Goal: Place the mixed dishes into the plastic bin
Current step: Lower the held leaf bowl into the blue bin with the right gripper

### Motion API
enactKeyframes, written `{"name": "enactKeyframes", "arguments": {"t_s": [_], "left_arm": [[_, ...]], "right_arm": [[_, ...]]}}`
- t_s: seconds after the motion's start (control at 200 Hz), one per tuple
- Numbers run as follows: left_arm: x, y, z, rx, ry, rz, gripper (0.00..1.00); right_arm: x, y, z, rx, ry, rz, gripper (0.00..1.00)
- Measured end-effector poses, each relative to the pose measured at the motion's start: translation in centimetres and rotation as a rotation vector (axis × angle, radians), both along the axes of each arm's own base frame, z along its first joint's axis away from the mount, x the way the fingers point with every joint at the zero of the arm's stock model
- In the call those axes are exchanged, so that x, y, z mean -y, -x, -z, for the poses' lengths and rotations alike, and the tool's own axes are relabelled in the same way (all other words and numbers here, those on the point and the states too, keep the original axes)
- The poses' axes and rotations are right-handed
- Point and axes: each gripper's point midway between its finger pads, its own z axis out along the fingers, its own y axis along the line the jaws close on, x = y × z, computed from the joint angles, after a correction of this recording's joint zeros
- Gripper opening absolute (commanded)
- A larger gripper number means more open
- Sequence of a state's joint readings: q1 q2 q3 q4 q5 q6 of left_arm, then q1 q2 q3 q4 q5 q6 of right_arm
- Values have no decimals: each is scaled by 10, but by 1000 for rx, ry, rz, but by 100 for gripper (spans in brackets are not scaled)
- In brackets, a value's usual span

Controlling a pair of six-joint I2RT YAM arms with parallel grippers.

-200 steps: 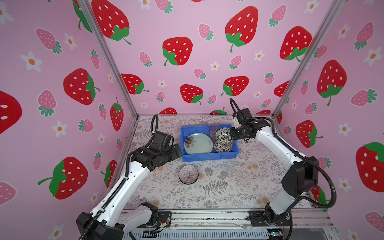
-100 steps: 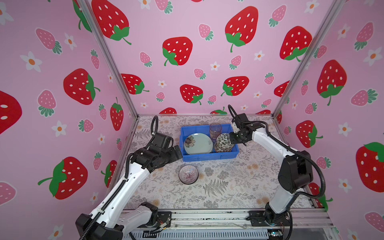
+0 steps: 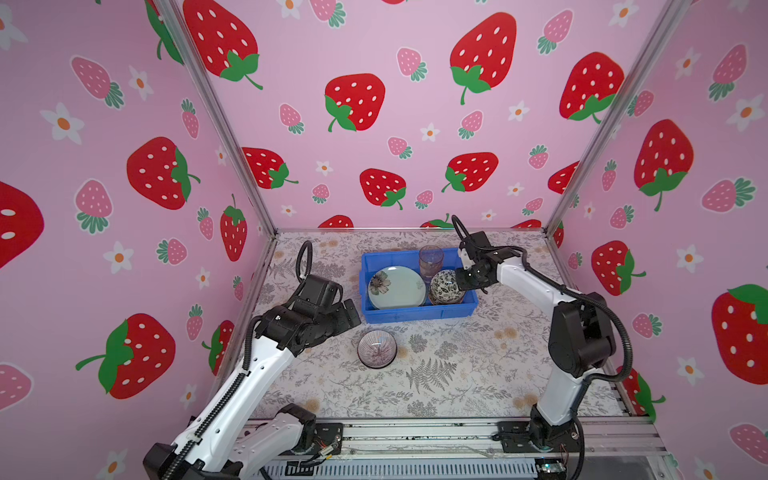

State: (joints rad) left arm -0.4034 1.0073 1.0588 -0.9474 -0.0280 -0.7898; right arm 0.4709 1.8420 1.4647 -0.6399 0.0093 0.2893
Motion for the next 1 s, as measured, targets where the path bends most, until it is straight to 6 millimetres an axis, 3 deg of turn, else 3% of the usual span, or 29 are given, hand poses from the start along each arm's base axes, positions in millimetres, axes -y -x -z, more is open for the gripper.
{"name": "enactKeyframes", "arguments": {"t_s": [0.16,0.53,0.755,1.0], "left_arm": [[-4,2,-3,14,-3,-13,97],[-5,5,7,-16,-11,-25,97],[-4,3,12,-37,-20,-23,97],[-2,1,16,-50,-25,-13,97]], "right_arm": [[-2,-1,1,0,-8,-4,1],[-5,1,14,0,-27,-12,15],[-8,6,20,-14,-45,-28,45],[-3,7,-3,33,-50,-14,56]]}}
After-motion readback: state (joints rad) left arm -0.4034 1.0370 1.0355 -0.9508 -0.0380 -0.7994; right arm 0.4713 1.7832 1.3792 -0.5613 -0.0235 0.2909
